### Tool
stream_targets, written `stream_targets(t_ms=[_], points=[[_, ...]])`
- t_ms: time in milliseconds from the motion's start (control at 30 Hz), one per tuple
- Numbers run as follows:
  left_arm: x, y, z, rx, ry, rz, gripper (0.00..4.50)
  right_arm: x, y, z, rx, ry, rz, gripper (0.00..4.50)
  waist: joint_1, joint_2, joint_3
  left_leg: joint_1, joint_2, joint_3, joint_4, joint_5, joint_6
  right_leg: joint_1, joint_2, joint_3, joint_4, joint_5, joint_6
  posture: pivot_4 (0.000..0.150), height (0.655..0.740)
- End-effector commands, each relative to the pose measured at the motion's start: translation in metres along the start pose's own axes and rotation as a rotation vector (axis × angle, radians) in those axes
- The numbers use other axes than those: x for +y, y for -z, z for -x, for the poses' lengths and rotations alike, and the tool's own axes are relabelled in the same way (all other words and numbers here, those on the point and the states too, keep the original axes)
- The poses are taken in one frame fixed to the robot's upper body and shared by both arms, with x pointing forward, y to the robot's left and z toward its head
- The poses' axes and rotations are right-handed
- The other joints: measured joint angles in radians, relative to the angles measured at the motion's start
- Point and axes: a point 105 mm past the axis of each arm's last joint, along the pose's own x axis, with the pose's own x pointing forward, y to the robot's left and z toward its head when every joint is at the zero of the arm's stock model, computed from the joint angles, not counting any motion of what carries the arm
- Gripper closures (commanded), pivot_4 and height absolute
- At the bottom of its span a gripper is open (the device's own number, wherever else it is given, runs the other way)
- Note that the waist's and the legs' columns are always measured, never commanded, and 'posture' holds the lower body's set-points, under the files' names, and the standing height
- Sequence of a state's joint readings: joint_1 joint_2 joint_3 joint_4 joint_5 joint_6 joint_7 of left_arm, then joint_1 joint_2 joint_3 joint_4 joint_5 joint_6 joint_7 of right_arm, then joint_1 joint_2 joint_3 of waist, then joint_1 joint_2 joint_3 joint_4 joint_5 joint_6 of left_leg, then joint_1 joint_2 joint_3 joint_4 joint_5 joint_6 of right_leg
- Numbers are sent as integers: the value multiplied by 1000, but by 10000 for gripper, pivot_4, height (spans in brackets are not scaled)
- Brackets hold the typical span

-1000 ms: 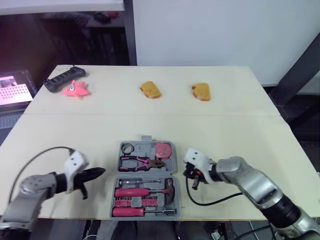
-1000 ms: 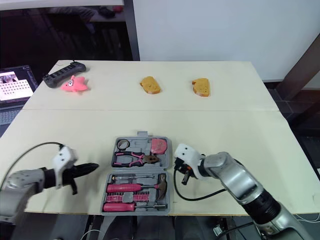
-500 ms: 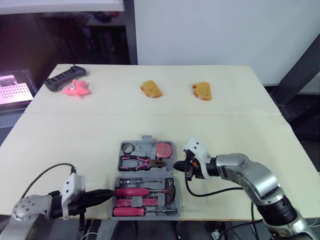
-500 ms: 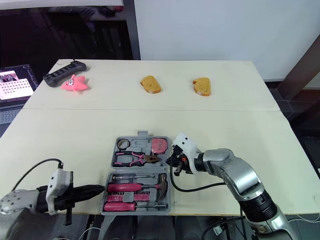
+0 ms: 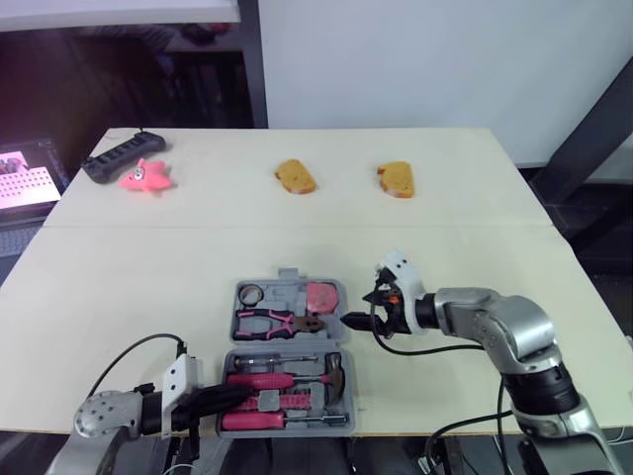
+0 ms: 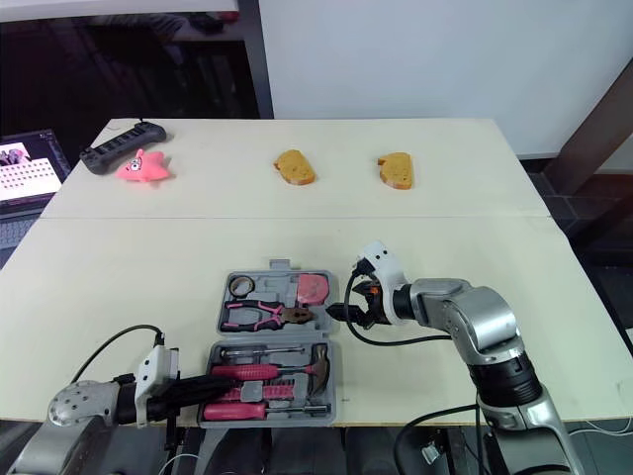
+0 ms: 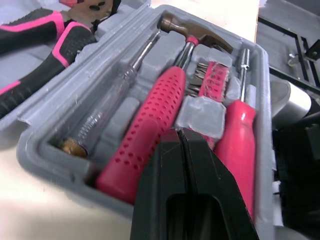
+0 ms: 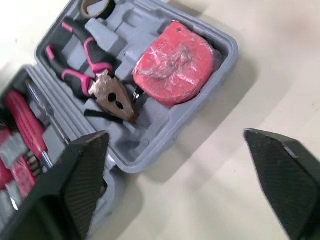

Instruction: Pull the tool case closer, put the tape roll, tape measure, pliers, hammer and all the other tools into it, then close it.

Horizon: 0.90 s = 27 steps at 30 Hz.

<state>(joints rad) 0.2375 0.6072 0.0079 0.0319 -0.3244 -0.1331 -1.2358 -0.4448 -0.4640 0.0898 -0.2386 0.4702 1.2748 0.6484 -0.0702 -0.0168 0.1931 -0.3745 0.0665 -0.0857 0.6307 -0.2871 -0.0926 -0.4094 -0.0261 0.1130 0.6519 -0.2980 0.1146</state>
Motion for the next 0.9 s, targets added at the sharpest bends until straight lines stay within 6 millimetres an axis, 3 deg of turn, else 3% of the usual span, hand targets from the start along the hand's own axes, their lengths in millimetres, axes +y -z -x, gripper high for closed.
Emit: stream_targets(t_ms=[33,133,267,500,900], points=[[0,14,1,48,-5,12,45000,-2,-7,-4,-3,2,-104,443,0,1,0,0,0,0,0,0,0,0,0,0,0,0,0,1500,7400],[0,23,0,75,6,5,45000,-4,-8,-14,16,-37,-248,443,1,3,-1,1,0,0,0,0,0,1,0,0,1,0,0,1500,7400],[0,26,-1,87,18,-10,45000,-12,-3,-24,40,-22,-289,443,2,6,-2,1,0,0,0,0,0,1,0,0,2,0,0,1500,7400],[0,30,0,108,36,-31,45000,-2,-15,-43,-15,-139,-413,443,-3,14,-8,3,0,0,0,0,0,2,1,0,3,1,-1,1500,7400],[-2,28,2,119,40,-51,45000,10,-31,-41,-138,-317,-596,443,-6,15,-7,2,0,0,-1,0,0,0,1,0,5,1,0,1500,7400]])
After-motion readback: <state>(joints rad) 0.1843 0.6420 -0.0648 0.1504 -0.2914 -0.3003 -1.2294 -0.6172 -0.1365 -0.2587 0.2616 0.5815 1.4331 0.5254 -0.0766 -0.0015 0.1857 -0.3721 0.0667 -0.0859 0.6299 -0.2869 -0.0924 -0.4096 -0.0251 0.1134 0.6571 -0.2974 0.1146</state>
